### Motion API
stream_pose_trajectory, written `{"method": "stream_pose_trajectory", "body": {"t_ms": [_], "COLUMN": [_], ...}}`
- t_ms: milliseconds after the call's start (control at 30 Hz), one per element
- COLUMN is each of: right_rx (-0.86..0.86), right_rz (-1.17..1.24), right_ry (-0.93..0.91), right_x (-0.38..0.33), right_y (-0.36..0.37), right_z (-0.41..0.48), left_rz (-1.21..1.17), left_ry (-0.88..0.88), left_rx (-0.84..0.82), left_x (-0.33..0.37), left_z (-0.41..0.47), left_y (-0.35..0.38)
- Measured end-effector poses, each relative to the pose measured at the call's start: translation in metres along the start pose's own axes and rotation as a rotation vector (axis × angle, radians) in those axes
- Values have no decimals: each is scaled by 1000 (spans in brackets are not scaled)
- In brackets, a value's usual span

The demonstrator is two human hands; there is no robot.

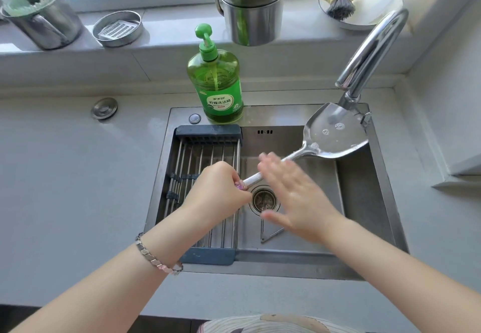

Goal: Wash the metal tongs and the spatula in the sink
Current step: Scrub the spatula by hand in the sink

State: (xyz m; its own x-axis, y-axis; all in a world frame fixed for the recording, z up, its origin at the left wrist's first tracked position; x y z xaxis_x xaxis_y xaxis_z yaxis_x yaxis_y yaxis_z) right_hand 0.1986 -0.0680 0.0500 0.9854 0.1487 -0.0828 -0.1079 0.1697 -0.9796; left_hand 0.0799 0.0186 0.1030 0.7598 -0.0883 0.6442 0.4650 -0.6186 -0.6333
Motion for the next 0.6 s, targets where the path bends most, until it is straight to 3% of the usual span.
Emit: {"method": "stream_pose_trajectory", "body": {"t_ms": [100, 200, 300, 367, 467, 600], "right_rx": [4, 13, -256, -458, -565, -497], "right_rz": [27, 63, 275, 243, 282, 265], "right_ry": [211, 134, 188, 257, 227, 63], "right_x": [46, 56, 50, 46, 39, 47], "right_y": [-1, 2, 4, 9, 11, 6], "right_z": [4, 7, 11, 12, 10, 0], "left_rz": [52, 187, 320, 364, 411, 350], "left_ry": [2, 35, 98, 121, 126, 83], "left_rx": [2, -18, -48, -60, -95, -137], "left_x": [-5, -8, -3, -2, -9, -18], "left_z": [-1, -4, -7, -7, -5, -4], "left_y": [0, 3, 9, 12, 15, 16]}}
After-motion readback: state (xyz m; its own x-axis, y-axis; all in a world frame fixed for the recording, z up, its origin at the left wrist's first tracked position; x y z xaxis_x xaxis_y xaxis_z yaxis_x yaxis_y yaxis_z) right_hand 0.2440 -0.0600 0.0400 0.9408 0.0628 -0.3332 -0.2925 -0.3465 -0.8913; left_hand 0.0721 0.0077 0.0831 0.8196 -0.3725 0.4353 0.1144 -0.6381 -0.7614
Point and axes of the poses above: each hand's wrist, its own z-axis towards the middle knuckle, its own y-axis out of the palm, x = y × z, the point moved 4 cm from there along z, towards the middle knuckle, and after that the axes turned 11 degrees about -z, right-handed, at the moved point
